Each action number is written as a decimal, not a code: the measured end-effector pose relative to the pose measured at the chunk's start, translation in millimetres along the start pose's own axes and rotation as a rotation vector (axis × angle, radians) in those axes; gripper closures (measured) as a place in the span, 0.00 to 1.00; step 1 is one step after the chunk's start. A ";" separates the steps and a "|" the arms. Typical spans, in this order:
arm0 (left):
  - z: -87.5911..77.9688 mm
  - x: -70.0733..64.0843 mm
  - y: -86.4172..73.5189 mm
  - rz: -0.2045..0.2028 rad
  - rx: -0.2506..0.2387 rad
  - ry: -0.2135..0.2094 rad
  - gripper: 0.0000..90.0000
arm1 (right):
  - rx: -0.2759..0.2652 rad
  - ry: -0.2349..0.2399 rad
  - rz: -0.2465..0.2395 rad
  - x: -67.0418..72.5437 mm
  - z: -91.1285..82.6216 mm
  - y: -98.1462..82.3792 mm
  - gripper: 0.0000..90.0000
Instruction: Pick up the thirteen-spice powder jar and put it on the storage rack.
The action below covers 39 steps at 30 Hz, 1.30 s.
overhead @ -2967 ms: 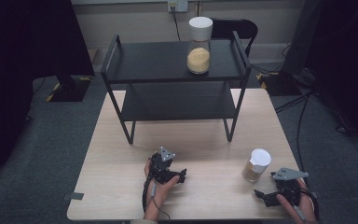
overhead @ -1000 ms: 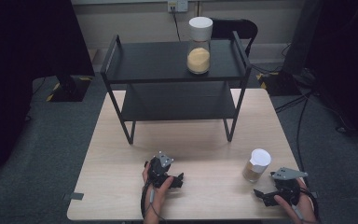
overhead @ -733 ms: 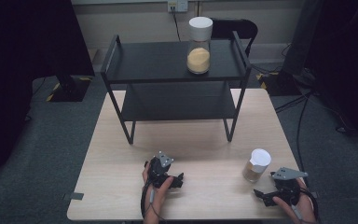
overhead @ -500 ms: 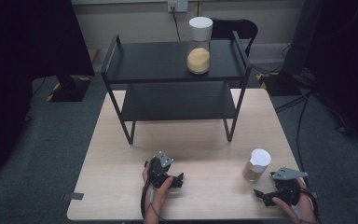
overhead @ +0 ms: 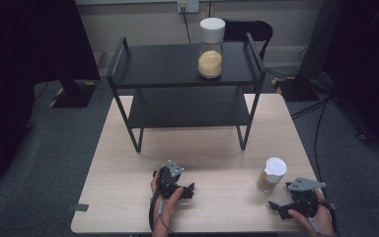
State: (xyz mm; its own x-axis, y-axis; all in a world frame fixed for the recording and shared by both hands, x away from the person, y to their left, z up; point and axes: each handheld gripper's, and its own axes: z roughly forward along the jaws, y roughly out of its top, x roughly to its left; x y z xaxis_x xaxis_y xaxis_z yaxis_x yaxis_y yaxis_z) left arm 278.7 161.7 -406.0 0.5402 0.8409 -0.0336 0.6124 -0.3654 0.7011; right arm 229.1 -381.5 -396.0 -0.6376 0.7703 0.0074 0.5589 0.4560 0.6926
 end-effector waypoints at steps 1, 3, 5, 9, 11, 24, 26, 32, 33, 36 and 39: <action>0.0 0.0 0.1 0.000 0.000 0.000 0.00 | -0.002 0.005 -0.002 -0.5 -0.1 -0.2 0.01; 0.0 0.0 0.1 0.000 0.000 0.000 0.00 | -0.001 0.009 -0.012 -0.8 -0.2 0.5 0.01; 0.0 0.0 0.1 0.000 0.000 0.000 0.00 | -0.007 0.009 -0.015 -0.1 -1.0 0.8 0.01; 0.0 0.0 0.1 0.000 0.000 0.000 0.00 | -0.016 0.011 -0.014 -0.5 -3.5 4.2 0.01; -0.1 0.1 0.1 0.001 0.001 0.000 0.00 | -0.022 0.015 -0.014 -1.8 -4.4 5.7 0.01; 0.0 0.0 0.1 0.000 0.000 0.000 0.00 | -0.063 0.037 -0.013 -8.3 -10.4 14.3 0.01; 0.0 0.0 0.0 0.000 0.000 0.000 0.00 | -0.063 0.037 -0.017 -8.1 -10.9 17.2 0.01; 0.0 0.0 0.1 0.000 0.000 0.000 0.00 | -0.066 0.029 -0.020 -7.4 -10.8 25.3 0.01; 0.0 0.1 0.1 0.001 0.000 0.000 0.00 | -0.070 0.030 -0.019 -7.7 -10.7 26.1 0.01; 0.0 0.0 0.0 0.000 0.000 0.000 0.00 | -0.084 0.022 -0.012 -6.8 -10.2 27.8 0.01; 0.0 0.0 0.1 0.000 0.000 0.000 0.00 | -0.099 0.025 0.001 -7.5 -8.9 28.9 0.02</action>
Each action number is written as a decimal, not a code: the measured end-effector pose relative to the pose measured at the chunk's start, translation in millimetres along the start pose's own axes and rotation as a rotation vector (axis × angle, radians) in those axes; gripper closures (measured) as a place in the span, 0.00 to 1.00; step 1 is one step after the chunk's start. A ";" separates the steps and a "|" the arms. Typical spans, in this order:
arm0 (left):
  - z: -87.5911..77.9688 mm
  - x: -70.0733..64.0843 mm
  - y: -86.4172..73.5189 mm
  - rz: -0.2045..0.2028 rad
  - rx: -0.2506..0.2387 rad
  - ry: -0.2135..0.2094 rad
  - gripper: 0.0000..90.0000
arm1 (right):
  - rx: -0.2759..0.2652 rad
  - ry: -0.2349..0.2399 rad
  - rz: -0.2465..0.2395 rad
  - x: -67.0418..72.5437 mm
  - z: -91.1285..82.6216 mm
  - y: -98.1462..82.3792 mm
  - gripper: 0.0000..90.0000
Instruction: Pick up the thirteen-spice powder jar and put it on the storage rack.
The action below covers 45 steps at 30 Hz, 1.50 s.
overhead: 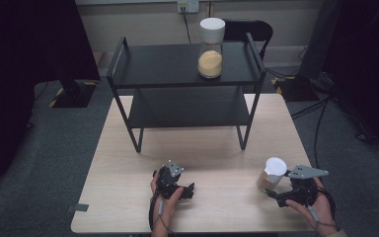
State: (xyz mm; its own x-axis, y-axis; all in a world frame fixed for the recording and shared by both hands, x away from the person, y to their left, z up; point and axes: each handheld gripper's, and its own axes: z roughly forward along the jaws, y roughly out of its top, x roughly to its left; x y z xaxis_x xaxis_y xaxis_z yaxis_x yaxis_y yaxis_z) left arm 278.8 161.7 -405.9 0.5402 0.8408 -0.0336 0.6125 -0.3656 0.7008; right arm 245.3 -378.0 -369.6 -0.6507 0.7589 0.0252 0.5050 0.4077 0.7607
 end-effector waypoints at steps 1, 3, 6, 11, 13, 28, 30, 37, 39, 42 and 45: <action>0.0 0.0 0.0 0.000 0.000 0.000 0.00 | -0.002 -0.001 0.004 0.1 0.8 0.5 0.02; 0.0 0.1 0.1 0.001 0.000 0.000 0.00 | -0.014 -0.001 0.016 0.8 2.2 0.6 0.03; 0.0 0.0 -0.1 0.000 0.000 0.000 0.00 | -0.037 -0.005 0.026 3.0 4.1 0.7 0.05; 0.0 0.0 0.0 0.000 0.000 0.000 0.00 | -0.068 -0.022 0.040 7.8 8.1 0.5 0.10; 0.0 0.0 -0.1 0.000 0.000 0.000 0.00 | -0.077 -0.035 0.034 11.1 10.7 0.1 0.13; 0.0 0.0 0.0 0.000 0.000 0.000 0.00 | -0.125 -0.060 0.023 18.7 22.6 -7.0 0.30; 0.0 0.0 -0.1 0.000 0.000 0.000 0.00 | -0.137 -0.057 0.027 16.2 22.4 -9.5 0.33; 0.0 0.0 0.0 0.000 0.000 0.000 0.00 | -0.145 -0.057 0.024 16.5 21.9 -10.9 0.34; 0.0 0.0 0.0 0.000 0.000 0.000 0.00 | -0.150 -0.058 0.020 16.7 21.2 -10.7 0.34; 0.0 0.0 0.0 0.000 0.000 0.000 0.00 | -0.148 -0.054 0.012 16.1 20.1 -8.5 0.34; 0.0 0.1 0.0 0.001 0.000 0.000 0.00 | -0.143 -0.048 -0.004 15.5 18.5 -4.9 0.34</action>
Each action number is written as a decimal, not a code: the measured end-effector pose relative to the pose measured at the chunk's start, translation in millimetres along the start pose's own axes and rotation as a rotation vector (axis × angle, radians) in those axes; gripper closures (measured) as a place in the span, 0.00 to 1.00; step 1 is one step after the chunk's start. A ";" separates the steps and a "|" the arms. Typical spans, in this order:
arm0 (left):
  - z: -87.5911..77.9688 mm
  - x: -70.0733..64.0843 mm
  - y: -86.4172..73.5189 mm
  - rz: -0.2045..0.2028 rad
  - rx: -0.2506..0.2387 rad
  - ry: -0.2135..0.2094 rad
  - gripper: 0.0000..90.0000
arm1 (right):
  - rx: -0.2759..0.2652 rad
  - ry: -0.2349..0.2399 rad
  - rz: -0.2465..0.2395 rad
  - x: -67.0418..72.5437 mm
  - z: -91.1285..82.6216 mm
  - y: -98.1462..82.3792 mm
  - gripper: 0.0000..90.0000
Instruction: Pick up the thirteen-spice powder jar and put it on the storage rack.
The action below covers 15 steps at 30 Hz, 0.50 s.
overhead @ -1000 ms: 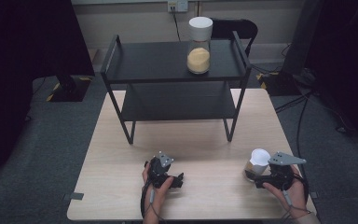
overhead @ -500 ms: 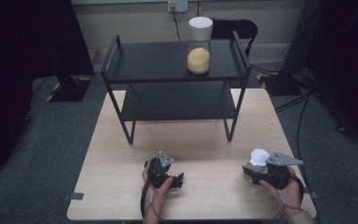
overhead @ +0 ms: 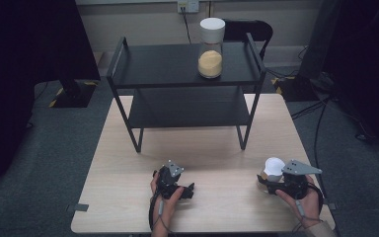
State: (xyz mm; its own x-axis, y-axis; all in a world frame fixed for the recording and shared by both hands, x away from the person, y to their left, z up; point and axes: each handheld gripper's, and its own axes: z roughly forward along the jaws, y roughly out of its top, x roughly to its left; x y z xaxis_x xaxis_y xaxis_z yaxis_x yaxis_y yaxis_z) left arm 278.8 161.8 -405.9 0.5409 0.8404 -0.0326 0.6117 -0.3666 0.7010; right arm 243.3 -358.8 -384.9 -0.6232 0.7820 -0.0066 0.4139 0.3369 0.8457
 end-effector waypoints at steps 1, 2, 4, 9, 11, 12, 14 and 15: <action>0.0 0.0 0.0 0.000 0.000 0.000 0.00 | 0.001 0.002 -0.005 -0.1 -0.7 2.3 0.34; 0.0 -0.1 0.0 -0.001 0.000 0.000 0.00 | 0.001 0.004 -0.008 -0.3 -1.0 3.9 0.34; 0.0 -0.1 -0.1 -0.001 0.000 0.000 0.00 | 0.005 0.014 -0.015 -1.0 -1.7 9.2 0.34; 0.0 -0.1 0.0 -0.001 0.000 0.000 0.00 | 0.017 0.052 -0.042 -0.9 -3.0 27.0 0.34; 0.0 -0.1 0.0 -0.001 0.000 0.000 0.00 | 0.017 0.064 -0.049 -0.4 -2.8 32.5 0.34; 0.0 -0.1 0.0 -0.001 0.000 0.000 0.00 | 0.015 0.074 -0.050 -0.6 -2.5 35.5 0.34; -0.1 0.0 0.1 0.001 0.001 0.000 0.00 | 0.014 0.095 -0.053 -0.6 -1.9 42.9 0.34; 0.0 -0.1 0.0 -0.001 0.000 0.000 0.00 | 0.016 0.102 -0.055 -0.6 -1.7 45.9 0.34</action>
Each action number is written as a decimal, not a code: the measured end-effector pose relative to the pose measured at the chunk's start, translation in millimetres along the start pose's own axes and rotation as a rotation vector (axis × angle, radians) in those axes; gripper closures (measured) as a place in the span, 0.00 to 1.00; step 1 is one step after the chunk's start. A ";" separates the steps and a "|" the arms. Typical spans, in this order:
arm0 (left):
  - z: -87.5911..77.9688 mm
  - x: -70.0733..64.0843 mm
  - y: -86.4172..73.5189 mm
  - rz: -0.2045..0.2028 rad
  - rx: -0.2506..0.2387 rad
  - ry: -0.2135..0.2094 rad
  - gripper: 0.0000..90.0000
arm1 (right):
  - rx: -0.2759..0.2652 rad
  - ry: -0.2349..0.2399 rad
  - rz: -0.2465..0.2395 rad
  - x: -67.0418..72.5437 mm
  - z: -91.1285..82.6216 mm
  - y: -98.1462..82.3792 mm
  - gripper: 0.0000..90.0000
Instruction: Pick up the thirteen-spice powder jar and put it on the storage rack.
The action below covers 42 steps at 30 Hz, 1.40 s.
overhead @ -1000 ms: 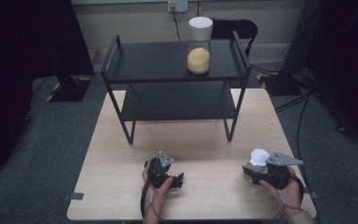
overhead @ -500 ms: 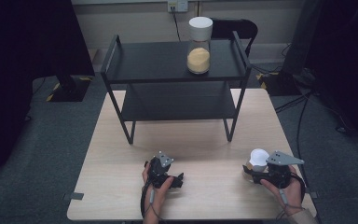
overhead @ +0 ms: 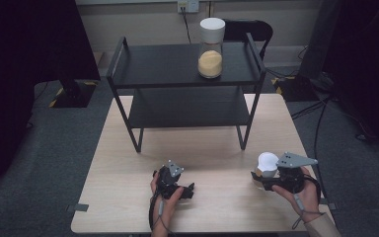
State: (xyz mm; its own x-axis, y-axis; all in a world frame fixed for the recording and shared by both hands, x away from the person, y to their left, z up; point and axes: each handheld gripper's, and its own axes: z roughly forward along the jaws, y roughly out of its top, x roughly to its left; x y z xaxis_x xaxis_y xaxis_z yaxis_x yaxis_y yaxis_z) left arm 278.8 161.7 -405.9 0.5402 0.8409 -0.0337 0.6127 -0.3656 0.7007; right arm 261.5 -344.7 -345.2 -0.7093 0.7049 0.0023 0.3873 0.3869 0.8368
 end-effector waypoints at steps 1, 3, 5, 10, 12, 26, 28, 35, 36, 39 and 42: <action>0.0 0.0 0.0 0.000 0.000 0.000 0.00 | 0.003 0.010 -0.003 -0.4 0.2 4.0 0.34; 0.0 0.0 0.0 0.000 0.000 0.000 0.00 | 0.000 0.027 -0.002 -1.4 0.2 10.5 0.34; 0.0 0.1 0.0 0.002 0.000 0.000 0.00 | -0.001 0.045 -0.003 -3.1 0.1 17.5 0.34; 0.0 0.0 0.0 0.001 0.000 0.000 0.00 | 0.008 0.065 -0.013 -4.8 0.3 36.3 0.34; 0.0 0.0 -0.1 0.000 0.000 0.000 0.00 | 0.009 0.067 -0.026 -4.4 -0.3 44.6 0.34; 0.0 0.0 0.0 0.001 0.000 0.000 0.00 | 0.014 0.104 -0.049 -8.1 -2.4 90.3 0.34; 0.0 0.0 -0.1 0.000 0.000 0.000 0.00 | 0.013 0.108 -0.049 -8.8 -3.0 96.7 0.34; 0.0 0.0 -0.1 0.000 0.000 0.000 0.00 | 0.001 0.122 -0.039 -12.7 -6.7 118.4 0.34; 0.0 0.0 -0.1 0.001 0.000 0.000 0.00 | -0.002 0.123 -0.038 -13.3 -7.6 122.1 0.34; 0.0 -0.1 -0.1 0.001 0.000 0.001 0.00 | -0.006 0.123 -0.047 -13.3 -11.0 136.1 0.34; -0.1 0.0 0.1 0.002 0.000 0.001 0.00 | -0.004 0.123 -0.065 -12.6 -13.7 150.1 0.34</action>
State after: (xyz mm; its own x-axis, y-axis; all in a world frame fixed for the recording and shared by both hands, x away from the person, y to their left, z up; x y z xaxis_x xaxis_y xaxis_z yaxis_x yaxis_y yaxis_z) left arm 278.8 161.7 -405.8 0.5408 0.8405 -0.0321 0.6120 -0.3670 0.7005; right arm 320.5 -303.7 -212.1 -0.8000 0.5998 0.0151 0.3358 0.4268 0.8397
